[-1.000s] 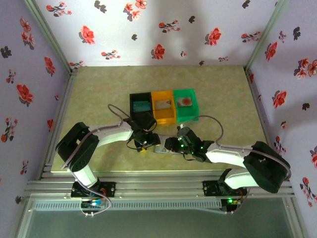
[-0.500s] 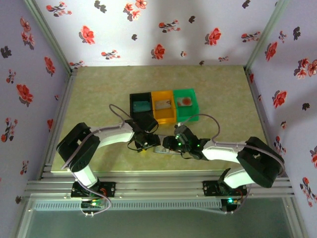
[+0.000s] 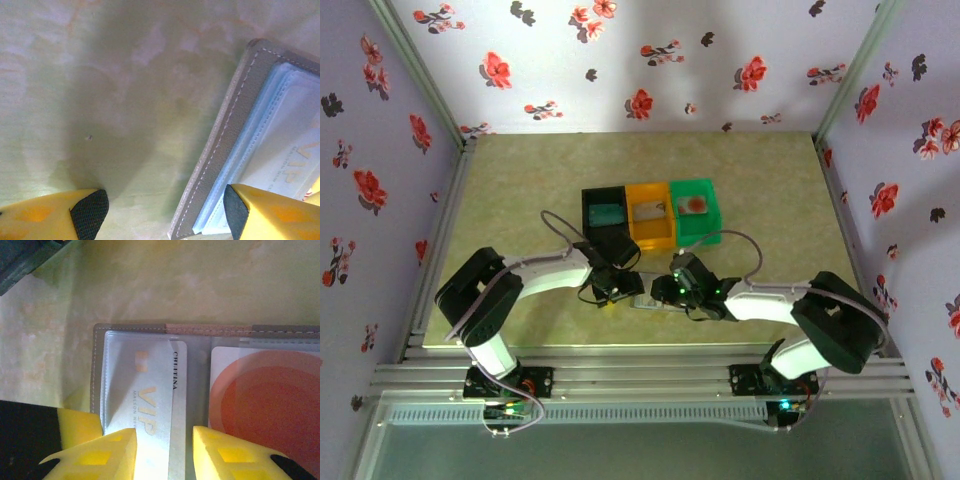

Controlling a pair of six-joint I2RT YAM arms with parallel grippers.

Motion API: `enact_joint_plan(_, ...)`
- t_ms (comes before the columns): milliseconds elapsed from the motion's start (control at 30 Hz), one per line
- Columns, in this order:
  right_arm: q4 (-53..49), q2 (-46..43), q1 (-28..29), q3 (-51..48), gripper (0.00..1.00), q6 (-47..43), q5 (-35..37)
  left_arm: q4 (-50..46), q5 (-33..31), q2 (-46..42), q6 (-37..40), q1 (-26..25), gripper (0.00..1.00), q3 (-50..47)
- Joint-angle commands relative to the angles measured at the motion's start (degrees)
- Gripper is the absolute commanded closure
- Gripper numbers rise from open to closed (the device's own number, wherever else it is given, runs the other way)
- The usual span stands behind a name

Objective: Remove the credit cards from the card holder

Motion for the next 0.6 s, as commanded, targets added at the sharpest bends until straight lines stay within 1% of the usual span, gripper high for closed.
enact_joint_plan(0,-0.64,2.22,-0.47,0.66,0.65,-0.89,-0.82,8.73,8.57,12.08,-2.06,-4.25,0.30,-5.86)
enact_joint_plan(100,2.34,2.95,-0.90,-0.44,0.66,0.11,-3.03,9.84,9.06,13.29,-2.33,-4.43,0.30,-6.08)
enact_joint_plan(200,4.89,2.22,-1.28,-1.73,0.71,0.49,-4.56,11.04,9.49,14.11,-2.59,-4.44,0.30,-6.55)
enact_joint_plan(333,8.99,0.40,-1.38,-3.67,0.74,0.76,-5.69,12.23,9.90,15.17,-2.74,-4.43,0.30,-7.15)
enact_joint_plan(567,17.09,0.14,-1.44,-5.59,0.76,1.71,-9.29,14.59,10.74,16.62,-3.20,-4.43,0.31,-7.85)
